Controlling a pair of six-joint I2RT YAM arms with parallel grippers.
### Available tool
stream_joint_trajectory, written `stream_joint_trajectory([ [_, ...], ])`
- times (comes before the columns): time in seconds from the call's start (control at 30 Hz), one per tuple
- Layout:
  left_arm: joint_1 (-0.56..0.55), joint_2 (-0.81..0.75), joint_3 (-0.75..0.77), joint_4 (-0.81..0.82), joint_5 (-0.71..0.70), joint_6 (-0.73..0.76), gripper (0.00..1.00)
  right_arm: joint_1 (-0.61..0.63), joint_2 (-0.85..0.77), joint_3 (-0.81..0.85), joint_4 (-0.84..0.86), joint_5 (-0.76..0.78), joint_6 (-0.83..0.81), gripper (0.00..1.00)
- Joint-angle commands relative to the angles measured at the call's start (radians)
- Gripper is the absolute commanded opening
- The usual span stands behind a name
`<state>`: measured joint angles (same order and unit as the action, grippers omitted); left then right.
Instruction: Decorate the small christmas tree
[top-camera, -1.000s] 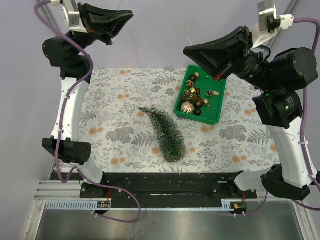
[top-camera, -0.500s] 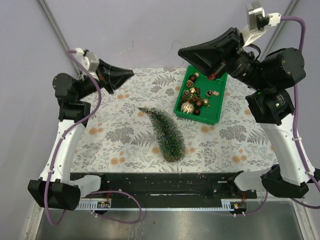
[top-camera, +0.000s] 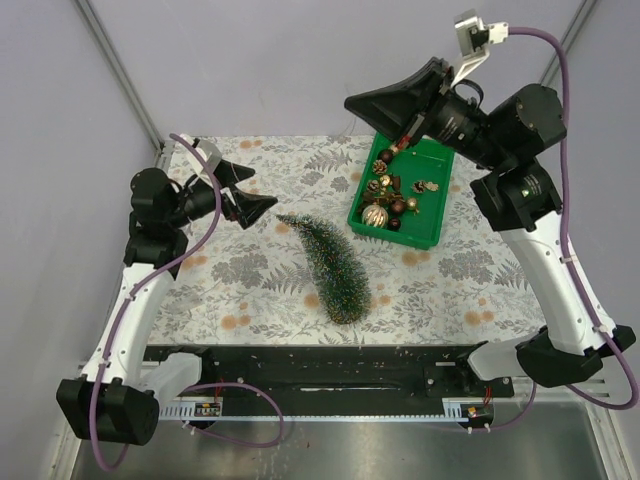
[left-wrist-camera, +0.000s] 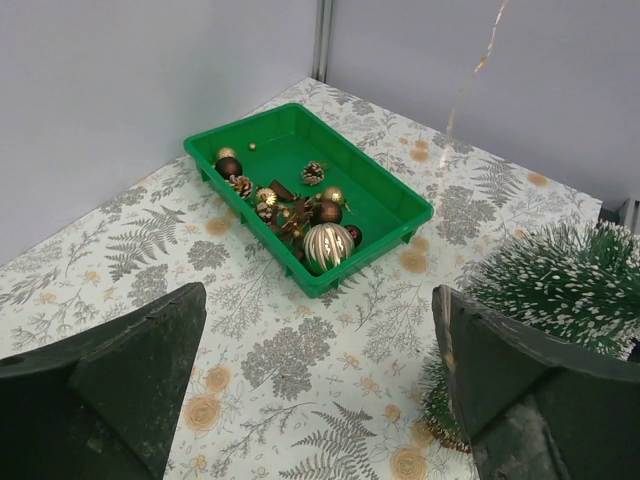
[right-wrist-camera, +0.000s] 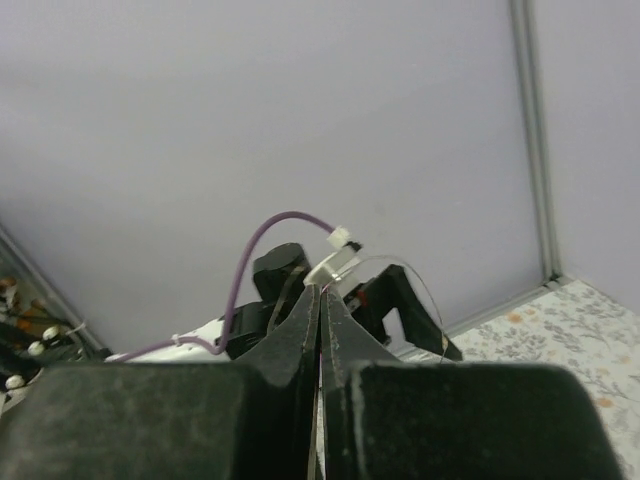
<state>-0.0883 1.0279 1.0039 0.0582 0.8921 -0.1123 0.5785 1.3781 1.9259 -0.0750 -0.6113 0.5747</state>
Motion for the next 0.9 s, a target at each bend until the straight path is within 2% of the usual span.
stream_joint_trajectory([
  [0.0, 0.004, -0.029, 0.061, -0.057, -0.047, 0.072, 0.99, -0.127, 0.006, 0.012, 0.066, 0.039, 0.078, 0.0],
  [0.17, 0.004, -0.031, 0.122, -0.158, -0.073, 0.1, 0.99, -0.299, 0.029, -0.011, 0.153, 0.022, 0.201, 0.0],
  [0.43, 0.004, -0.026, 0.24, -0.31, -0.071, 0.198, 0.99, -0.394, 0.087, -0.053, 0.202, -0.001, 0.258, 0.0],
  [0.67, 0.005, -0.089, 0.196, -0.471, -0.116, 0.332, 0.99, -0.601, 0.139, 0.004, 0.172, 0.045, 0.275, 0.0],
  [0.87, 0.004, -0.137, 0.156, -0.547, -0.163, 0.381, 0.99, -0.724, 0.096, -0.096, 0.176, 0.042, 0.284, 0.0],
])
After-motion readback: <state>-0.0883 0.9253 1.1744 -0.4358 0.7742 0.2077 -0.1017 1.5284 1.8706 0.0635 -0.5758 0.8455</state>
